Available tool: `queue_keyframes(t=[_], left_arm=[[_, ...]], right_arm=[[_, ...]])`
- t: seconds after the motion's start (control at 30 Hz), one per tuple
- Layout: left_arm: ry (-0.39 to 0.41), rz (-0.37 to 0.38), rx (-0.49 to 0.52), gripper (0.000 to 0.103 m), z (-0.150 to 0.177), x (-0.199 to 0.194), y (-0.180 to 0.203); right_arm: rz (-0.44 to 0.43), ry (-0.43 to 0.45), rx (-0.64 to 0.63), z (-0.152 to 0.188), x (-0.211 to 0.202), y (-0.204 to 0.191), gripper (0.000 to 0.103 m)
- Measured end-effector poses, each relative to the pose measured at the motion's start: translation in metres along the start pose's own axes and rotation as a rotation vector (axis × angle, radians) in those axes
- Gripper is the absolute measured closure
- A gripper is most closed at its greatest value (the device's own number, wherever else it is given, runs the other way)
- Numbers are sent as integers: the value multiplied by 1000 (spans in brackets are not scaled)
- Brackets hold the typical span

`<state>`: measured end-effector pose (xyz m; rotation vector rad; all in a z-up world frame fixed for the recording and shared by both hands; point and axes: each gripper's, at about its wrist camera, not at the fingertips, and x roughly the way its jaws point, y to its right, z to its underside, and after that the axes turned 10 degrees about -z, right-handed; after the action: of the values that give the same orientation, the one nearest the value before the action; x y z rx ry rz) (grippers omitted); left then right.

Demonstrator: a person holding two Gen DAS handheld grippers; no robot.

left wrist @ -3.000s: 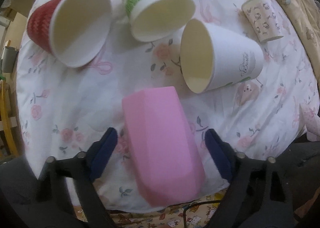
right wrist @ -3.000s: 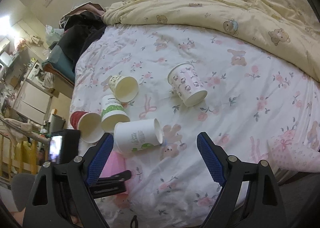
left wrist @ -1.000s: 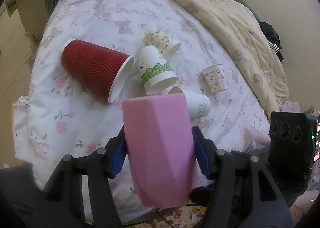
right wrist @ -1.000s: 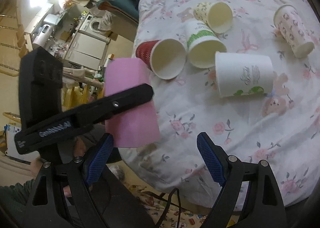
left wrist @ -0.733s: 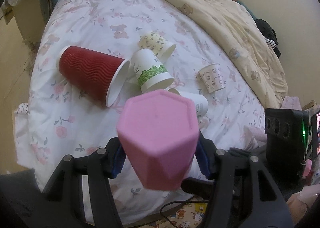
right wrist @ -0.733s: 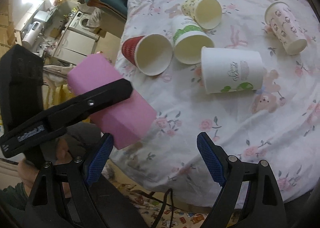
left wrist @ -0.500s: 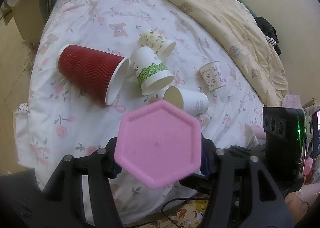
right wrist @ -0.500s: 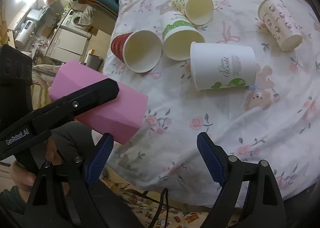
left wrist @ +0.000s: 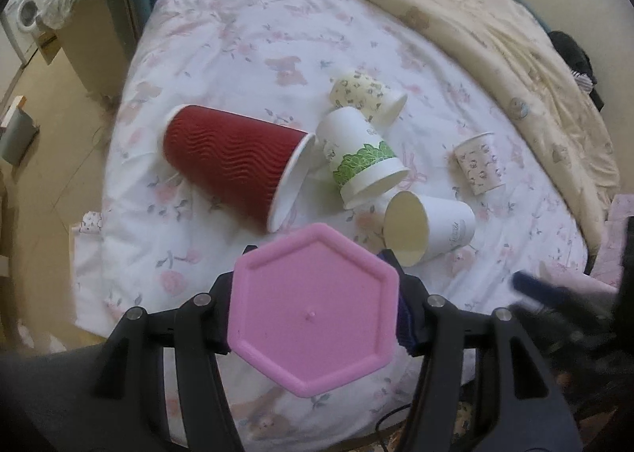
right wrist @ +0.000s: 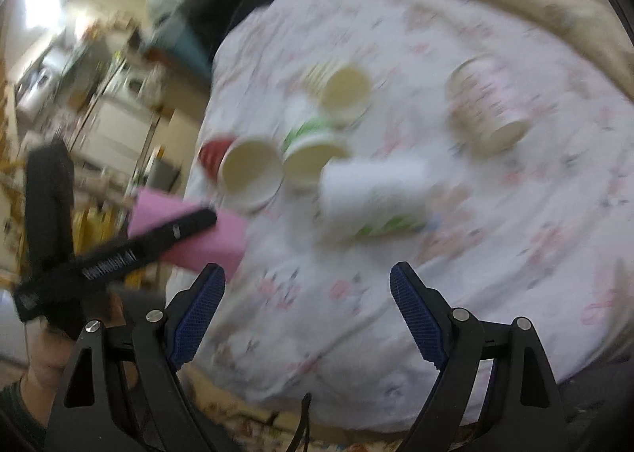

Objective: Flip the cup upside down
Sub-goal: 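Lower the pink cup rim-down onto the bed and open the left tool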

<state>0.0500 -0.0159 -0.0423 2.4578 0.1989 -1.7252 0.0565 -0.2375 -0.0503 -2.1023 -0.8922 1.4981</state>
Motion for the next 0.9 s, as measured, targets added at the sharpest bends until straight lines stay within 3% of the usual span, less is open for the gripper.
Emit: queue_keyframes(t=[0.27,0.37,0.47,0.8,0.9], left_arm=[[2,-113,48,47,-15,34,41],[3,-170,53,47,-18,51,48],[-36,-180,29,47,-17,68,49],[-23,-211,71,46,-11,78,54],[-42,-224,91,23,-11,80,58]], right_arm=[[59,155,113,-7,-44,35,15],[40,163,169,-9,-49,46,15],[32,168,190,-11,-53,49,15],[12,133,188,-12,-42,45,15],[16,133,175,-12,-41,42,15]])
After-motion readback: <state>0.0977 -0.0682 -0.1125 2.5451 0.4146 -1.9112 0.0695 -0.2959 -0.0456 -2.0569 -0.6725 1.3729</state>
